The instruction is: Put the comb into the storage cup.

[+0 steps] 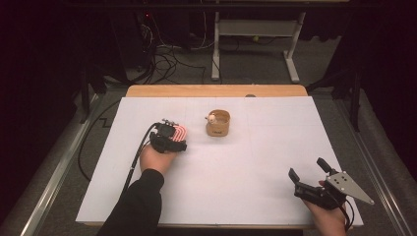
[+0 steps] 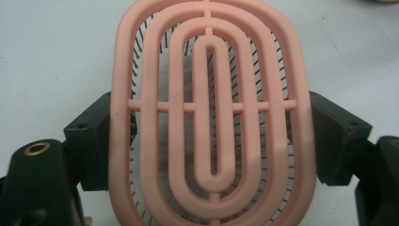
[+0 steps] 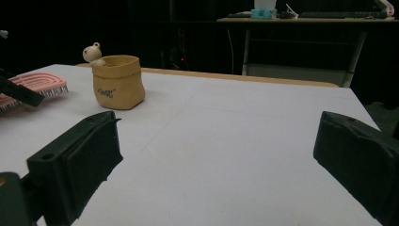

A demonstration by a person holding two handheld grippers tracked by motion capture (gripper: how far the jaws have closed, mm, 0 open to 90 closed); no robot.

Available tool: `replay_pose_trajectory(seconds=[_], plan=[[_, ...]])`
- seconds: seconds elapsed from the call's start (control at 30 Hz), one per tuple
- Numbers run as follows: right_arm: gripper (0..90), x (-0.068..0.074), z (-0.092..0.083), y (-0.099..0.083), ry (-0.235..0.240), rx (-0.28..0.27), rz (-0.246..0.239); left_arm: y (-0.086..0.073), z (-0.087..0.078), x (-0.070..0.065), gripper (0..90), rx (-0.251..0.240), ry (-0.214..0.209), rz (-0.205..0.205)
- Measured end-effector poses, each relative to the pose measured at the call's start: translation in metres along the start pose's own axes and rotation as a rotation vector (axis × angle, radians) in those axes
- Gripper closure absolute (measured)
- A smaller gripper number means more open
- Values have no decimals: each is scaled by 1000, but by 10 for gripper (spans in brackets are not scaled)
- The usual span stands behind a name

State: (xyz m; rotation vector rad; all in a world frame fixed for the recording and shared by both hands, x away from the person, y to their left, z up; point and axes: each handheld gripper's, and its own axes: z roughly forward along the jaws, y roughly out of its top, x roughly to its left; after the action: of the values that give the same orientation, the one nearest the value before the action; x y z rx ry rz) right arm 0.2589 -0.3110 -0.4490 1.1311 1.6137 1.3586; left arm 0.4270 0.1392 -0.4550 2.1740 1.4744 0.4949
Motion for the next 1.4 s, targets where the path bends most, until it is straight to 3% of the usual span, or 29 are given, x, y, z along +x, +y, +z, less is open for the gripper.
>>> replay_pose_trajectory(seconds=[0.5,0.83,1.4], plan=[[16,0,-1,0,-1,-1,3,-2,-4,-2,185,-28,14,36],[16,0,-1,0,-3,0,5,-6,-8,2,185,-42,-16,24],[16,1,0,-1,-2,2,1,-11,-19,9,186,-71,-41,41]])
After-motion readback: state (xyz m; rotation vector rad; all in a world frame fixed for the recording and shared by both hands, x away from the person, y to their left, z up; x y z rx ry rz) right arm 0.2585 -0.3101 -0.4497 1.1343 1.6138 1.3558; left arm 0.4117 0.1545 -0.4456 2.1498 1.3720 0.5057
